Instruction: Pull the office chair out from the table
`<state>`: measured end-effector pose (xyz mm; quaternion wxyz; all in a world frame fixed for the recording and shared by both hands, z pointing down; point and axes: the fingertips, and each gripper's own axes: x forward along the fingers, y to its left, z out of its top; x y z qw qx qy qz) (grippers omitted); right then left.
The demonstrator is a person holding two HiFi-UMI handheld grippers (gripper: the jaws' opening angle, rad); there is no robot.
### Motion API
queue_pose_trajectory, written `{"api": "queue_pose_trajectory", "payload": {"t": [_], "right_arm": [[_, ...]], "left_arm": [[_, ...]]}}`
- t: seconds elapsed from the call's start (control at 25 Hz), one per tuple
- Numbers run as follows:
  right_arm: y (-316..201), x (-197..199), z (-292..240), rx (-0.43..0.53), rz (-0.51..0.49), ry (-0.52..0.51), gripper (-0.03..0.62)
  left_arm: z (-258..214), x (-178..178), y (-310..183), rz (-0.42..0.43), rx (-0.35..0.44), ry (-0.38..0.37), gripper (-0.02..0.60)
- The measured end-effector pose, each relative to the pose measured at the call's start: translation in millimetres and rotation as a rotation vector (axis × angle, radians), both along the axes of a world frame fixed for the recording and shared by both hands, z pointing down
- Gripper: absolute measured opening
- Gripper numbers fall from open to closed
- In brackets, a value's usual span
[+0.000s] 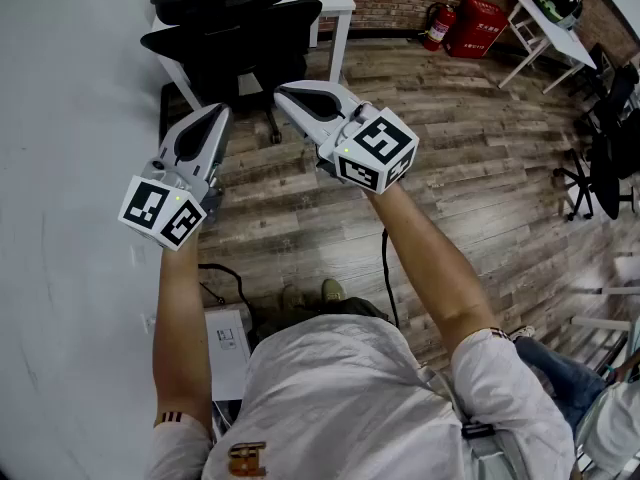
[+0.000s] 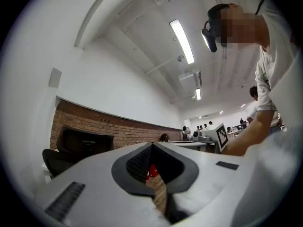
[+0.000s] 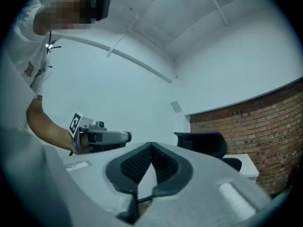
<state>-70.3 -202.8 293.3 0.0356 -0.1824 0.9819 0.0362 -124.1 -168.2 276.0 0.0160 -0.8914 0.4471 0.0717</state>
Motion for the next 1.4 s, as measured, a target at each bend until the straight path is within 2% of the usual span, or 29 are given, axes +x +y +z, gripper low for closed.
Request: {"api": "queue_pose_trajectory", "payload": {"t": [0.36, 0.64, 0.8, 1.08, 1.24, 1.4], "right_arm": [[4.9, -8.5, -3.4, 0.002, -0.028, -0.033, 0.002], [-0.9, -23.3, -7.1, 0.008, 0.0, -0.028, 0.003], [-6.9, -37.4, -9.3, 0.018, 0.015, -0.018, 0.002], [-27.3, -52.5, -18.3, 0.059, 0.032, 0.059, 0.003], [-53.8, -56.0, -12.7, 0.078, 0.042, 0.107, 0.002], [-89.0, -60.5, -1.7, 0.108, 0.046, 0.163, 0.003]], "left_arm": [[1.8, -9.5, -0.1, 0.0, 0.01, 0.017, 0.0], [-1.1, -37.0, -1.0, -0.015, 0.026, 0.014, 0.0], [-4.2, -59.2, -4.1, -0.011, 0.04, -0.016, 0.0], [-14.0, -105.3, -26.4, -0.046, 0.047, -0.072, 0.0], [-5.2, -125.4, -49.2, -0.06, 0.042, -0.104, 0.0], [7.0, -144.8, -82.9, -0.083, 0.049, -0.168, 0.0]]}}
